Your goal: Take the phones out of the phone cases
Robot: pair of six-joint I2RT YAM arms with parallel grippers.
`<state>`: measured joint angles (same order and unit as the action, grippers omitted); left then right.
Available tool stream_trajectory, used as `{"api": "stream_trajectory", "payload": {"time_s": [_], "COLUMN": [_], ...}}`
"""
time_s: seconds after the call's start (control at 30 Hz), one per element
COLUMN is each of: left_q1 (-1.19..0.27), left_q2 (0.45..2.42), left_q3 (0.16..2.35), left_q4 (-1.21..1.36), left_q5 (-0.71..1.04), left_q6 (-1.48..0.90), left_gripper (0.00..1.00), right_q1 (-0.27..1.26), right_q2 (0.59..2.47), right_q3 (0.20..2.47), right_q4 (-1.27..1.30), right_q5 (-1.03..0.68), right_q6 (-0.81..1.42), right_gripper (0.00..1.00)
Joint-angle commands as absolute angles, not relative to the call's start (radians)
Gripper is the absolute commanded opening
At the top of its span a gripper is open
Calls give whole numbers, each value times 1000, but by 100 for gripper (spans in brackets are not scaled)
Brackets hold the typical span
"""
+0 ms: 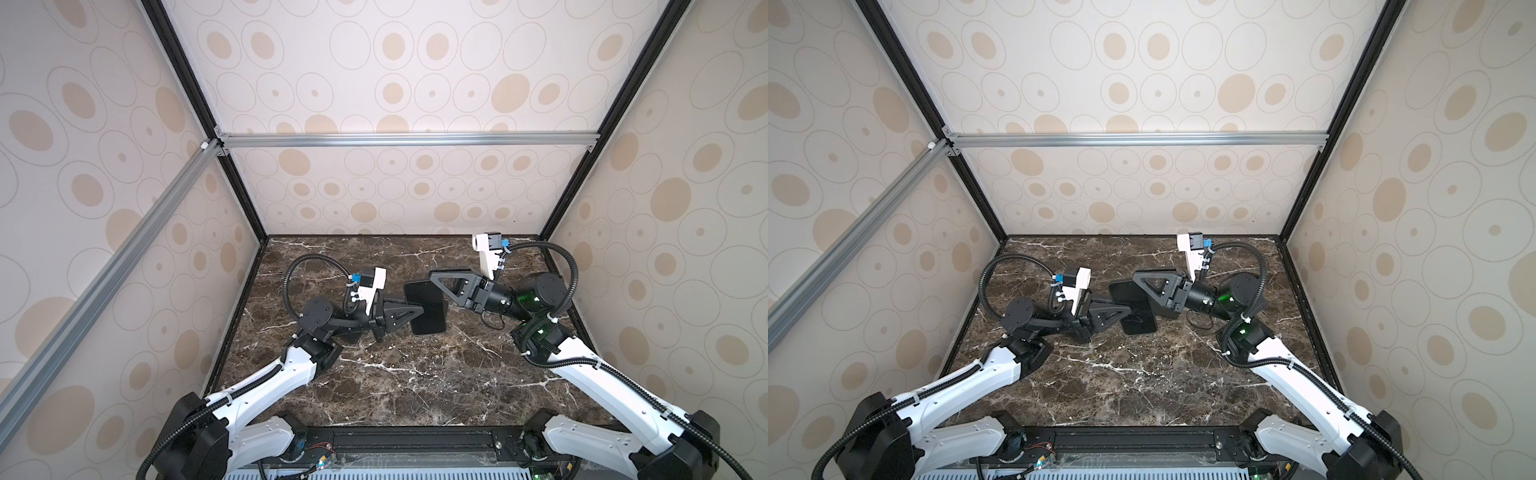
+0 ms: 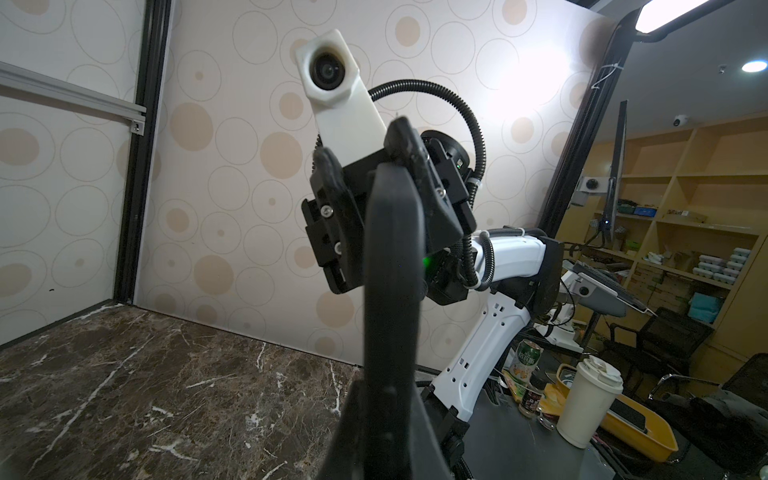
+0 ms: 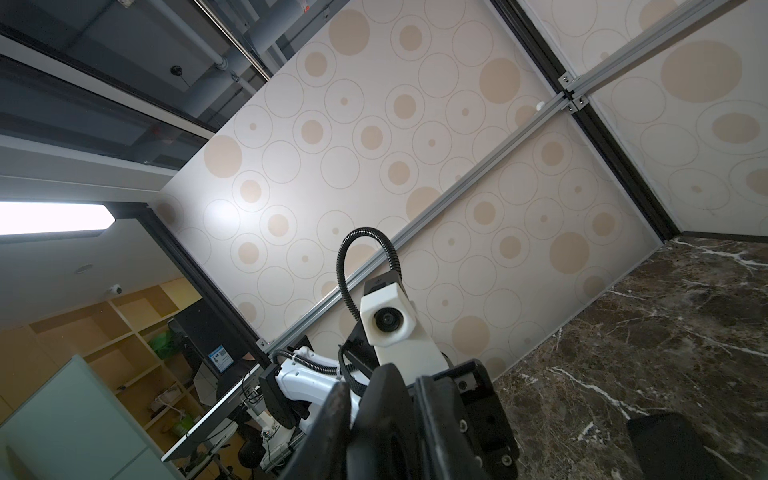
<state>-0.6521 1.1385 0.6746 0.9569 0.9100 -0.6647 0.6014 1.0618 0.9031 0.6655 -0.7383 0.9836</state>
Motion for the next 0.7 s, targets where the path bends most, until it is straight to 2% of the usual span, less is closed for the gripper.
{"api": "stream_trajectory", "payload": {"time_s": [0.0, 0.13, 0.23, 0.67], "left_q1": [-655, -654, -654, -656], "left_q2": [1135, 1138, 1141, 1155], "left_q3": [728, 725, 724, 723], "left_q4": [1042, 1046, 1054, 1049], "left_q5": [912, 915, 918, 928], "left_q6": [-665, -671, -679, -681], "left_gripper": [0, 0, 0, 0], "right_q1": [610, 610, 610, 610], "right_q2": [1054, 1048, 1044, 1048], "right_q3": [929, 931, 935, 951], "right_q4": [725, 743, 745, 751], "right_q5": [-756, -741, -732, -737], "right_q6": [1012, 1028, 1031, 1029], "right_gripper": [28, 36, 37, 27]}}
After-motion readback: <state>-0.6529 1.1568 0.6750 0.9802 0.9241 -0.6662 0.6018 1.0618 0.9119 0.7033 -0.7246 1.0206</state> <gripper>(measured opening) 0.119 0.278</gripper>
